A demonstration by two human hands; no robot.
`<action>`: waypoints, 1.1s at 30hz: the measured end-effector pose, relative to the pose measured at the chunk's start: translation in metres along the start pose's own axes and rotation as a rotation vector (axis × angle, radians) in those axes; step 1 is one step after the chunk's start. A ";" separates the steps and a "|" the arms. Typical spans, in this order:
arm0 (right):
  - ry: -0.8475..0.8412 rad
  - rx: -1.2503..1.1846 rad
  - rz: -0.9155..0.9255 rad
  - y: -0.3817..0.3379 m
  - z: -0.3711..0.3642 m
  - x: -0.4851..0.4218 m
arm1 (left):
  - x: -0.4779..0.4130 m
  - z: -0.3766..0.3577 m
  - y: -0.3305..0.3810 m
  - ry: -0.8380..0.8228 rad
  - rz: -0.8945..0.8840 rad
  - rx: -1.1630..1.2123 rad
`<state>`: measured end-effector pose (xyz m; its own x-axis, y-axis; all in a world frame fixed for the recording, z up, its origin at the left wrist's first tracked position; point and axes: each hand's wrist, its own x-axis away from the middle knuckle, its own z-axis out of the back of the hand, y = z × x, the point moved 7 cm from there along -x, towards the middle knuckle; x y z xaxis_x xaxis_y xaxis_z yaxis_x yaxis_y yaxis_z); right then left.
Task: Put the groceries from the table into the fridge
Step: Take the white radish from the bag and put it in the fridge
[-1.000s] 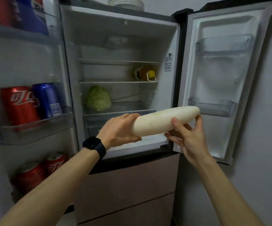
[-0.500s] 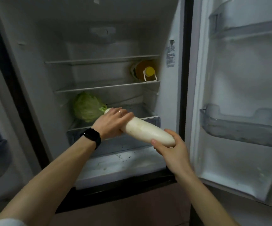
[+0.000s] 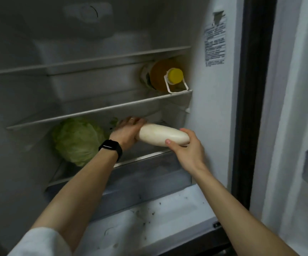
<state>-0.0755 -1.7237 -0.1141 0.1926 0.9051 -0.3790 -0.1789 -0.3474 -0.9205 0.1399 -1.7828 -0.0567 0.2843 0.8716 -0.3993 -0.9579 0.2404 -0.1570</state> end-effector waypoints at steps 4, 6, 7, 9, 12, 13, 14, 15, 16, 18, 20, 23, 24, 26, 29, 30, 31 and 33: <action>-0.026 0.068 0.024 0.016 -0.034 -0.035 | -0.034 -0.040 -0.033 -0.048 0.075 0.112; -0.076 0.126 0.056 0.023 -0.048 -0.049 | -0.043 -0.056 -0.044 -0.054 0.091 0.165; -0.104 0.164 0.082 0.025 -0.055 -0.055 | -0.045 -0.062 -0.049 -0.055 0.106 0.192; -0.154 0.236 0.148 0.026 -0.065 -0.066 | -0.048 -0.069 -0.061 -0.045 0.149 0.216; -0.231 0.396 0.222 0.029 -0.078 -0.082 | -0.047 -0.073 -0.078 -0.025 0.214 0.241; -0.237 0.450 0.234 0.031 -0.080 -0.086 | -0.047 -0.075 -0.081 -0.022 0.208 0.249; -0.225 0.498 0.243 0.033 -0.080 -0.089 | -0.047 -0.077 -0.082 -0.017 0.194 0.244; -0.203 0.537 0.248 0.034 -0.079 -0.090 | -0.046 -0.078 -0.081 -0.009 0.183 0.236; -0.182 0.569 0.255 0.035 -0.079 -0.089 | -0.047 -0.080 -0.079 -0.001 0.181 0.234; -0.161 0.606 0.278 0.036 -0.080 -0.083 | -0.047 -0.083 -0.072 0.004 0.215 0.250; -0.142 0.616 0.302 0.035 -0.080 -0.077 | -0.048 -0.086 -0.063 0.003 0.260 0.288; -0.129 0.628 0.303 0.037 -0.079 -0.074 | -0.048 -0.089 -0.054 -0.017 0.318 0.381; -0.127 0.629 0.296 0.037 -0.079 -0.073 | -0.048 -0.088 -0.050 -0.018 0.322 0.408; -0.124 0.629 0.290 0.036 -0.078 -0.072 | -0.046 -0.085 -0.042 -0.029 0.333 0.421; -0.113 0.624 0.301 0.031 -0.077 -0.068 | -0.042 -0.081 -0.037 -0.039 0.357 0.419; -0.106 0.620 0.303 0.031 -0.076 -0.067 | -0.041 -0.078 -0.036 -0.032 0.361 0.426; -0.100 0.613 0.303 0.030 -0.075 -0.065 | -0.040 -0.075 -0.036 -0.024 0.363 0.433; -0.088 0.585 0.313 0.028 -0.069 -0.059 | -0.035 -0.068 -0.033 -0.013 0.370 0.444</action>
<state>-0.0252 -1.8034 -0.1243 -0.0286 0.8085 -0.5878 -0.7121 -0.4291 -0.5556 0.1647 -1.8506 -0.0988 -0.0711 0.9363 -0.3441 -0.9196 0.0721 0.3863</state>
